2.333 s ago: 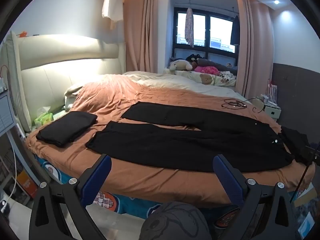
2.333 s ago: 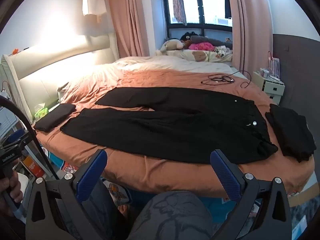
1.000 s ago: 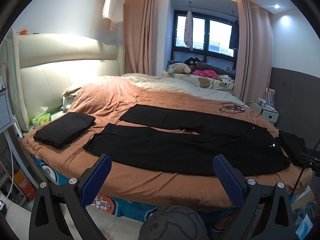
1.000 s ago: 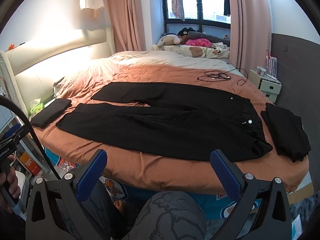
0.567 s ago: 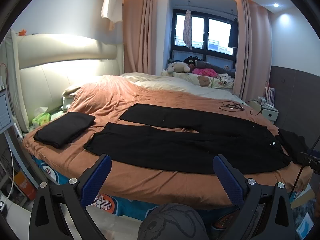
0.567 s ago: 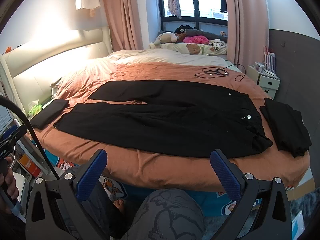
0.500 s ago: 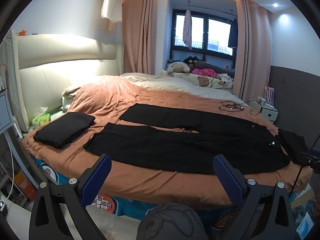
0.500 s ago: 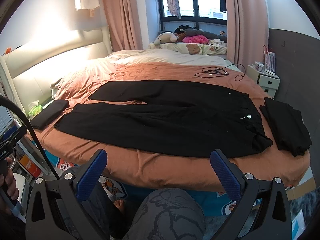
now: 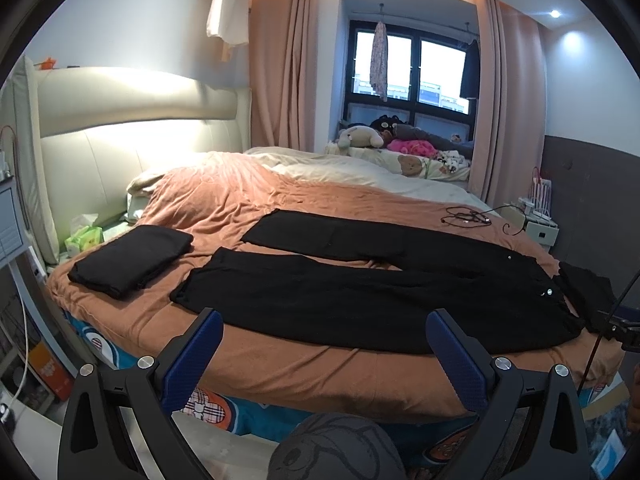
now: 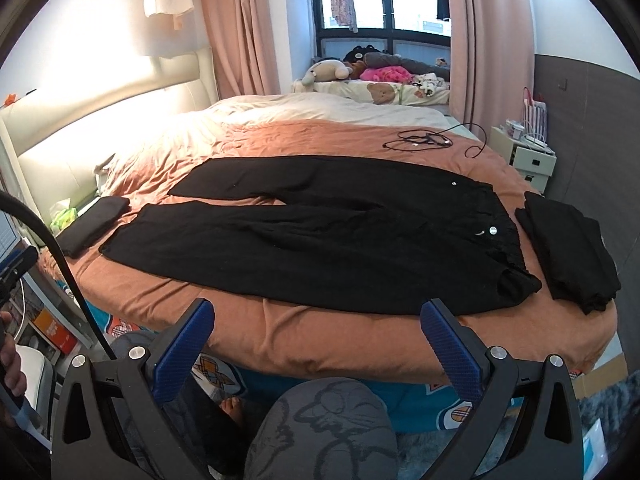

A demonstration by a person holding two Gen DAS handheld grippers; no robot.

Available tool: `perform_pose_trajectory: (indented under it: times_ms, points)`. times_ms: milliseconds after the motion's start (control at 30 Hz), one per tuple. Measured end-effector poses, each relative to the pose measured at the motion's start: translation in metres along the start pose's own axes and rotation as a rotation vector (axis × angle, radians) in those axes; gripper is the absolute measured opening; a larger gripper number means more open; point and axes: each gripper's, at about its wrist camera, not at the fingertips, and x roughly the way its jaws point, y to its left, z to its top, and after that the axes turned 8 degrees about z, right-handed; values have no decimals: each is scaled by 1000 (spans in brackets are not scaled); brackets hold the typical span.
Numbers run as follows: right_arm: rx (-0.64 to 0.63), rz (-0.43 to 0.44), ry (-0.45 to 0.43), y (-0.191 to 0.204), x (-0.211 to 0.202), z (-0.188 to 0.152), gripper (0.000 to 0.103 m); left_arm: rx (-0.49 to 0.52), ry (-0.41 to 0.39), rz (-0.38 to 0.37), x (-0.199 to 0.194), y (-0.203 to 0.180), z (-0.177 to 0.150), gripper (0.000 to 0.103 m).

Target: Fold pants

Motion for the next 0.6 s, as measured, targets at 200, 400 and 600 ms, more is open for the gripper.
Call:
perform_pose_trajectory:
  times_ms: [200, 400, 600]
  points:
    - [10, -9, -8, 0, 4, 3, 103, 3, 14, -3, 12, -1, 4, 102]
    - [22, -14, -25, -3, 7, 7, 103, 22, 46, -4, 29, 2, 6, 102]
    - [42, -23, -13, -11, 22, 10, 103, 15, 109, -5, 53, 9, -1, 102]
